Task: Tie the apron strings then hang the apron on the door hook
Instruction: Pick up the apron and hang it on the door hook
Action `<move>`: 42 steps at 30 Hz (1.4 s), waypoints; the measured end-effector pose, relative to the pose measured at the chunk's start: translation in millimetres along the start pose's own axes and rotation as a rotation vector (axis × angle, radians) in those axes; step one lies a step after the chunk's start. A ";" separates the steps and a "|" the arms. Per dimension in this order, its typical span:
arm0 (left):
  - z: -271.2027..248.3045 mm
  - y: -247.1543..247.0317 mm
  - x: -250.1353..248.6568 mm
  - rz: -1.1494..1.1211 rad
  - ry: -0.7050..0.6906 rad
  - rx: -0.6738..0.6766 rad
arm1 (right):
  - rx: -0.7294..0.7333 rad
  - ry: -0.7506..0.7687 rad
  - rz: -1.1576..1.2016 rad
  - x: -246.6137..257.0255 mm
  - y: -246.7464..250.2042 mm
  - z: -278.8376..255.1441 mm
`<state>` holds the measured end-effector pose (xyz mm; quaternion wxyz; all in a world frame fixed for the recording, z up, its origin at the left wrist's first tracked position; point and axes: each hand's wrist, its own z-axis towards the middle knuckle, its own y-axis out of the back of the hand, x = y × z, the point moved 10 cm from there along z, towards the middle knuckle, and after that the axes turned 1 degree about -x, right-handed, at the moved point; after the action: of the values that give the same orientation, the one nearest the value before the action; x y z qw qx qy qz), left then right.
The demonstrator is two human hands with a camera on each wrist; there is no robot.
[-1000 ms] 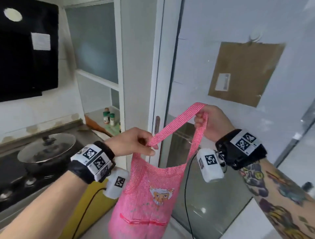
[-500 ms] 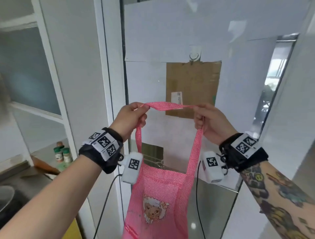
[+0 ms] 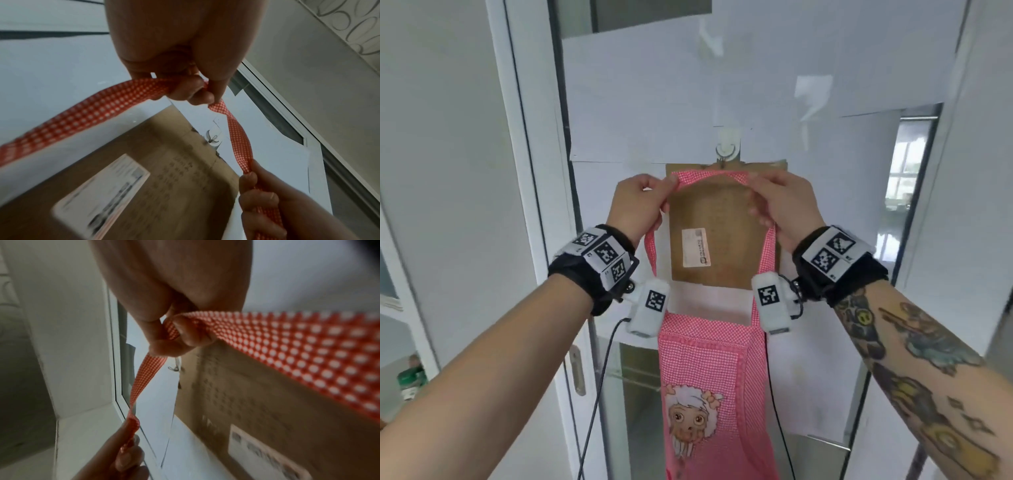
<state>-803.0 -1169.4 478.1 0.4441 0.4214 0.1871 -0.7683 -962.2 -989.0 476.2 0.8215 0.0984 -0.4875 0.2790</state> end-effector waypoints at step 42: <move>15.5 -84.0 63.0 0.068 -0.054 0.278 | -0.078 0.136 -0.863 -43.7 -24.6 4.0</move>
<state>-896.8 -1167.7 428.5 0.4121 0.4641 0.0524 -0.7823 -967.8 -1026.8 443.5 0.8961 0.2435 -0.3566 -0.1026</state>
